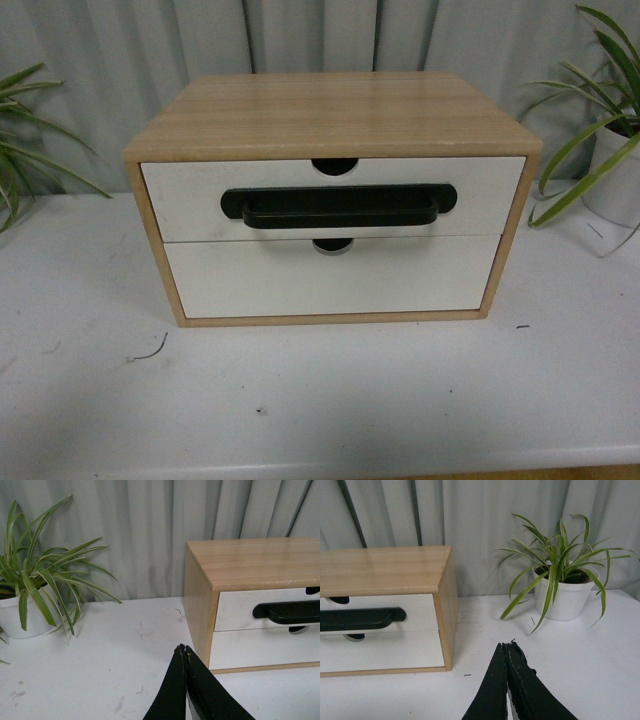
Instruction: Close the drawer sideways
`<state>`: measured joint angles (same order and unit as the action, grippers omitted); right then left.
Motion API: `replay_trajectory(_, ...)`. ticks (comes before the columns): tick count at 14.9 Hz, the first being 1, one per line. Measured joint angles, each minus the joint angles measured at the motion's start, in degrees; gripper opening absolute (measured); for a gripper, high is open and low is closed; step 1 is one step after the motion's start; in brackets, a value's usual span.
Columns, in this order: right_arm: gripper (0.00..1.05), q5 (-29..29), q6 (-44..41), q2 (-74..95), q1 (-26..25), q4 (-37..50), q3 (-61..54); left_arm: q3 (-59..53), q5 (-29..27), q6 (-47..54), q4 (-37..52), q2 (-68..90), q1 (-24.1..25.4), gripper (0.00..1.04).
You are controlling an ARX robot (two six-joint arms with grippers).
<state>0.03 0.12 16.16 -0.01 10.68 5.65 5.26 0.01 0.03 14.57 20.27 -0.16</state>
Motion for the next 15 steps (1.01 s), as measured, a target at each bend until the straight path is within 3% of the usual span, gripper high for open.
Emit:
replay_trajectory(6,0.02,0.0,0.0,-5.2,0.0,-2.4,-2.9,-2.8,0.0,0.0,-3.6,-6.6,0.0,0.02)
replay_trajectory(8,0.02,0.0,0.0,-13.3,0.0,-10.6,-4.3,-4.3,0.0,0.0,-2.5,-8.8,0.0,0.02)
replay_trajectory(10,0.02,-0.1,-0.1,-16.0,0.0,-10.5,-4.9,-4.6,0.0,0.0,-4.5,-10.2,0.0,0.02)
replay_trajectory(11,0.02,0.0,-0.2,-15.9,0.0,-10.9,-4.9,-4.3,-0.1,0.0,-13.8,-19.7,0.0,0.02)
replay_trajectory(15,0.02,0.0,-0.2,-15.9,0.0,-10.9,-4.9,-4.6,0.0,0.0,-14.8,-19.7,0.0,0.05)
